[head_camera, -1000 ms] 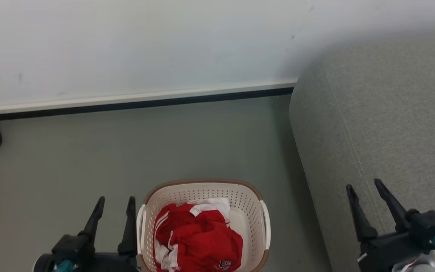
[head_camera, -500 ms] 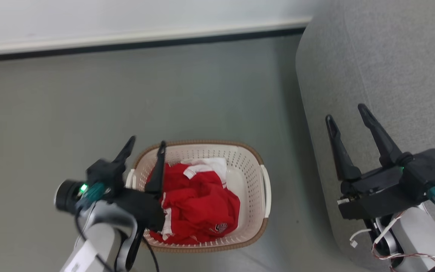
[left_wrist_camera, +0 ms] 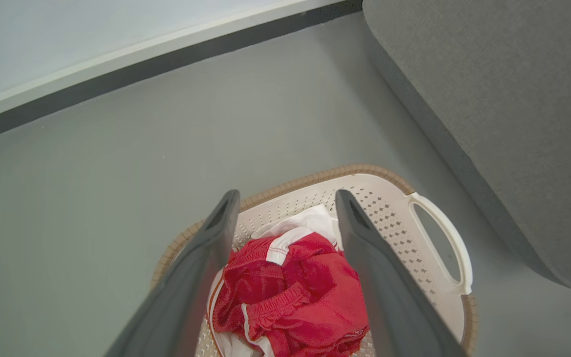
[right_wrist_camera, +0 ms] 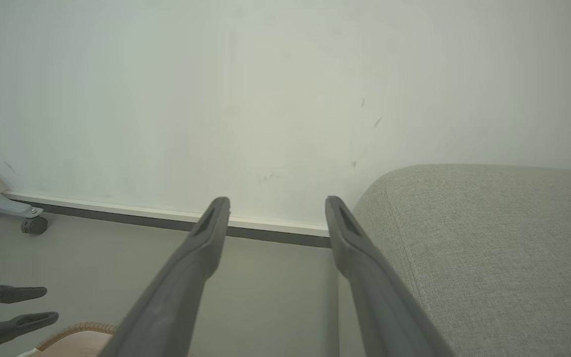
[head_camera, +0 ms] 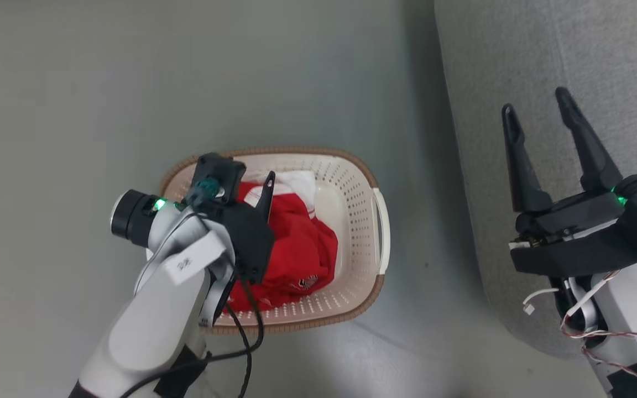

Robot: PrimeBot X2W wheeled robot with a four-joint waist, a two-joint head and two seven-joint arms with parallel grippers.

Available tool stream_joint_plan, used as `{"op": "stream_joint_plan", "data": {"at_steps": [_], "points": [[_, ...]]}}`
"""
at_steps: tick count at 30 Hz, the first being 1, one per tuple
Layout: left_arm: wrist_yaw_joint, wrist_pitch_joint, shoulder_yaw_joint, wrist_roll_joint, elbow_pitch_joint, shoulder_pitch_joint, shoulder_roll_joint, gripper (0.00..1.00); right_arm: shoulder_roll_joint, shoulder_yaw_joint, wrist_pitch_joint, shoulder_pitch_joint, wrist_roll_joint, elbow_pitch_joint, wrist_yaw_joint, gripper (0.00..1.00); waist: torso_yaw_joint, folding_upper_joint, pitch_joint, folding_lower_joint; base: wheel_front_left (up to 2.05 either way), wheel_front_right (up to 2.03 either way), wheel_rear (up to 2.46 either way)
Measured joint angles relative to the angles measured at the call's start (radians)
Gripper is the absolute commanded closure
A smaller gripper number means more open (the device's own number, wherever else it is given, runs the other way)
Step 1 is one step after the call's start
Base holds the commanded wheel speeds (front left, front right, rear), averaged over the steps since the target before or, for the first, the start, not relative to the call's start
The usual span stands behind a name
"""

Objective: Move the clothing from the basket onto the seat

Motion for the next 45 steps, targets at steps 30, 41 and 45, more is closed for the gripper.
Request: {"op": "stream_joint_plan", "data": {"at_steps": [30,41,45], "points": [[0.019,0.190,-0.056,0.083,0.301,-0.133,0.047,0.00,0.091,-0.053,0.000,-0.069,-0.005,0.007,0.010,0.00,-0.122,-0.0001,0.292,-0.0002,0.00,0.00,0.00],[0.009,0.175,-0.048,0.083,0.349,-0.188,0.053,0.00,0.132,-0.054,-0.003,-0.055,-0.006,0.005,0.026,0.00,-0.150,-0.0002,0.316,-0.0003,0.00,0.00,0.00],[0.002,0.172,-0.048,0.083,0.369,-0.191,0.056,0.00,0.139,-0.059,-0.005,-0.056,-0.009,0.005,0.037,0.00,-0.158,-0.0003,0.325,-0.0004,0.00,0.00,0.00]]}}
